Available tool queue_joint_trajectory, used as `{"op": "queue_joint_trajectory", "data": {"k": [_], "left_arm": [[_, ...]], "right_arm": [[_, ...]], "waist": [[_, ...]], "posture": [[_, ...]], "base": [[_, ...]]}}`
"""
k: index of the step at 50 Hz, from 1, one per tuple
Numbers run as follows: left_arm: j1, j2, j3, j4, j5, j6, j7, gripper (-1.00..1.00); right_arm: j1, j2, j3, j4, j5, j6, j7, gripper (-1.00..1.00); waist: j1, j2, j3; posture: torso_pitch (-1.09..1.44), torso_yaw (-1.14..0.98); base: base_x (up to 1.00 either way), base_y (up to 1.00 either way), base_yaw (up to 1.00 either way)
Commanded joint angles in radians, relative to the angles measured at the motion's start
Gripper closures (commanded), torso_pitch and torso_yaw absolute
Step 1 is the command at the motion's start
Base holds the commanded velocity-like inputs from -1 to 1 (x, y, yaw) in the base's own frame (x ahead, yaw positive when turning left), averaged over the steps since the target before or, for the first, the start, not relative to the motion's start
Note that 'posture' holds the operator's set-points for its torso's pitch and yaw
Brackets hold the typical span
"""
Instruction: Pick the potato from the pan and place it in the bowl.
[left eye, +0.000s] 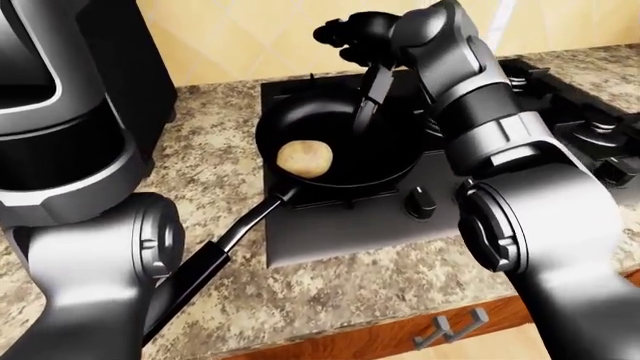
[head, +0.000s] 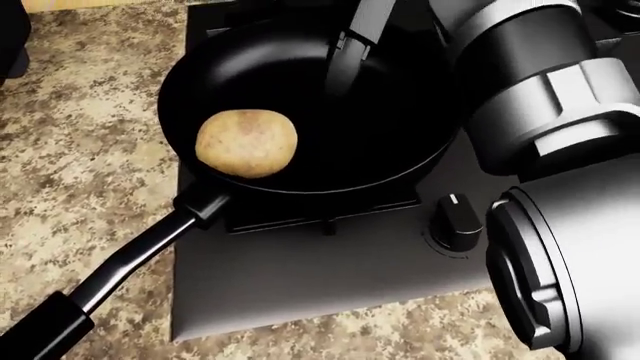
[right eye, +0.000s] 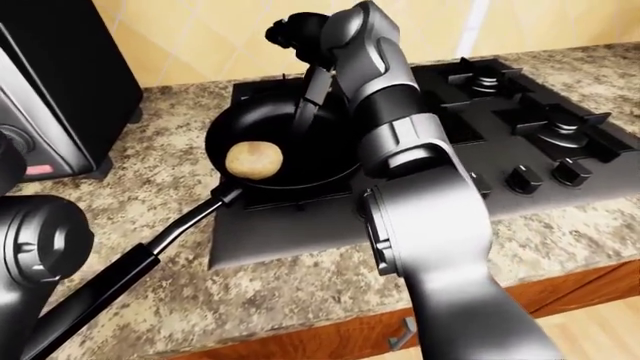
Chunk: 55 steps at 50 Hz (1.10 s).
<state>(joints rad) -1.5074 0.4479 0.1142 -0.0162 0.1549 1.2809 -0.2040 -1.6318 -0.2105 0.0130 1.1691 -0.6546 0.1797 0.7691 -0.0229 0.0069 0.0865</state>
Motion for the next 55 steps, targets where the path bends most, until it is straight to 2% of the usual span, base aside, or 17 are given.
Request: {"op": "queue_joint_trajectory", "data": {"k": [1,13,25,44,55], "left_arm": [[-0.033,0.007,0.005,-0.017,0.006,-0.029,0.006,-1.0],[-0.028,0.005,0.009,-0.019,0.005,-0.032,0.007,-1.0],[-0.033,0.014,0.012,-0.009,0.0,-0.038,0.006,-1.0],[-0.03,0.009,0.012,-0.031,-0.008,-0.021,0.009,-1.0],[-0.027,0.009,0.013,-0.04,-0.012,-0.015,0.012,-1.0]], "right_arm": [[-0.038,-0.004,-0.004,-0.041,-0.002,-0.014,-0.007,-1.0],[-0.002,0.043,0.011,-0.076,-0.023,-0.004,0.033,-1.0],[-0.008,0.059,0.019,-0.058,-0.05,-0.016,0.053,-1.0],[0.025,0.073,0.034,-0.033,-0.117,-0.067,-0.036,-1.0],[0.033,0.094,0.034,-0.031,-0.143,-0.062,-0.047,-1.0]], "waist": [[0.0,0.003,-0.034],[-0.005,0.009,-0.034],[-0.004,0.013,-0.039],[0.004,0.011,-0.046],[0.003,0.011,-0.047]], "posture": [[0.0,0.0],[0.0,0.0],[0.0,0.0],[0.0,0.0],[0.0,0.0]], "base": [[0.0,0.0,0.0],[0.0,0.0,0.0],[0.0,0.0,0.0],[0.0,0.0,0.0],[0.0,0.0,0.0]]}}
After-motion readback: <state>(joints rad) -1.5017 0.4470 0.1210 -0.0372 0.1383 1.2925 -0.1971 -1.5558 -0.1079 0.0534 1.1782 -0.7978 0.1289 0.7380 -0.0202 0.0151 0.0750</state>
